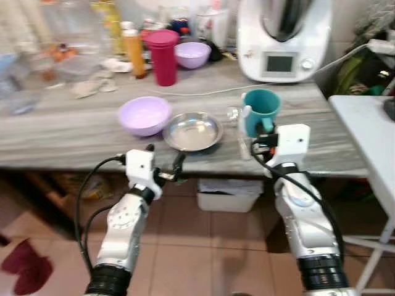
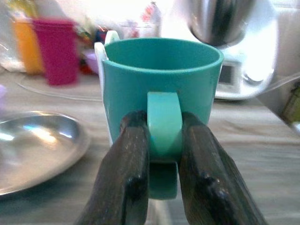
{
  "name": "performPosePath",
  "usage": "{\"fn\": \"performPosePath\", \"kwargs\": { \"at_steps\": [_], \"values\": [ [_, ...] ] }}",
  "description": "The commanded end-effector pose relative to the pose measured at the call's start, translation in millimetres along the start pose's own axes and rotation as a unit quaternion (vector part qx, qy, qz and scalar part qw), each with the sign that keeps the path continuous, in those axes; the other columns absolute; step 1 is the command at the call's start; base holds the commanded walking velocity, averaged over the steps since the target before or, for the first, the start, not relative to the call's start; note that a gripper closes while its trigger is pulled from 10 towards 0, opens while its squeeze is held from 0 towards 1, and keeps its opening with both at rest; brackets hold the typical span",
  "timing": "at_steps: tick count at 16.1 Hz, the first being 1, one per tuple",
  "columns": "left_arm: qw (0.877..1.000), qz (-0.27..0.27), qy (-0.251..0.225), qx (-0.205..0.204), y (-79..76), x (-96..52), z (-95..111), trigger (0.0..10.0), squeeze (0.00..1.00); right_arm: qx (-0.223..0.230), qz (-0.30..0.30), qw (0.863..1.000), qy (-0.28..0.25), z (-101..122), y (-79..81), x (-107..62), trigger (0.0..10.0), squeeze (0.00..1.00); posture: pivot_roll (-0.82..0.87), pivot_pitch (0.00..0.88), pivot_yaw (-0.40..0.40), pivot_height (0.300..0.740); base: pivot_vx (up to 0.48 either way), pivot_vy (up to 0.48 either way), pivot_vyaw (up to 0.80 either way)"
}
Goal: Setting the table
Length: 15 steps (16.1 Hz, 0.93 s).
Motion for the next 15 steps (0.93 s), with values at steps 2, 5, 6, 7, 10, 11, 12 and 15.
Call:
{"fn": "performPosePath", "kwargs": {
  "at_steps": [2, 5, 6, 7, 10, 11, 12, 15],
  "values": [
    [1.0, -0.002, 0.001, 0.006, 1.7, -0.5, 0.6, 10.0, 0.0, 0.007, 0.002, 1.0, -0.016, 9.5, 3.0, 3.0, 10.0, 0.0, -0.23, 0.073, 0.012, 0.74, 0.33, 0.0, 0.0],
    [1.0, -0.002, 0.001, 0.006, 2.1, -0.8, 0.4, 10.0, 0.0, 0.007, 0.002, 1.0, -0.016, 9.1, 3.9, 2.9, 10.0, 0.0, -0.23, 0.074, 0.013, 0.74, 0.328, 0.0, 0.0],
    [1.0, -0.002, 0.001, 0.006, 2.4, -1.0, 0.4, 10.0, 0.0, 0.006, 0.003, 1.0, -0.016, 9.1, 4.7, 2.7, 10.0, 0.0, -0.23, 0.074, 0.013, 0.74, 0.33, 0.0, 0.0],
    [1.0, -0.002, 0.001, 0.006, 2.1, -0.9, 0.7, 10.0, 0.0, 0.006, 0.003, 1.0, -0.017, 9.5, 4.5, 2.8, 10.0, 0.0, -0.23, 0.074, 0.012, 0.74, 0.334, 0.0, 0.0],
    [1.0, -0.002, -0.002, 0.005, 1.5, -0.8, 2.8, 10.0, 0.0, 0.005, 0.002, 1.0, -0.018, 10.0, 3.4, 2.3, 10.0, 0.0, -0.23, 0.076, 0.013, 0.74, 0.33, 0.0, 0.0],
    [1.0, -0.001, -0.003, 0.005, 2.8, -1.5, 4.2, 10.0, 0.0, 0.004, 0.002, 1.0, -0.019, 10.1, 3.7, 2.0, 10.0, 0.0, -0.23, 0.077, 0.013, 0.74, 0.326, 0.0, 0.0],
    [1.0, 0.001, -0.004, 0.006, 4.4, -2.4, 4.9, 10.0, 0.0, 0.003, 0.002, 1.0, -0.019, 10.2, 3.6, 1.9, 10.0, 0.0, -0.23, 0.078, 0.015, 0.74, 0.334, 0.0, 0.0],
    [1.0, 0.003, -0.006, 0.013, 9.2, -5.5, 6.4, 10.0, 0.0, 0.002, 0.002, 1.0, -0.02, 11.0, 3.1, 1.8, 10.0, 0.0, -0.23, 0.079, 0.014, 0.74, 0.325, 0.0, 0.0]
  ]
}}
Point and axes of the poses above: a point about 5 cm out from each wrist's last joint towards the gripper, its own x axis pointing out of the wrist towards the gripper, its own z axis along the axis of the wrist's last joint, y = z × x, the point moved 5 cm from there along x, pointing out of the wrist towards the gripper, and after that the axes turned 14 degrees about x, right-handed, at the moved point
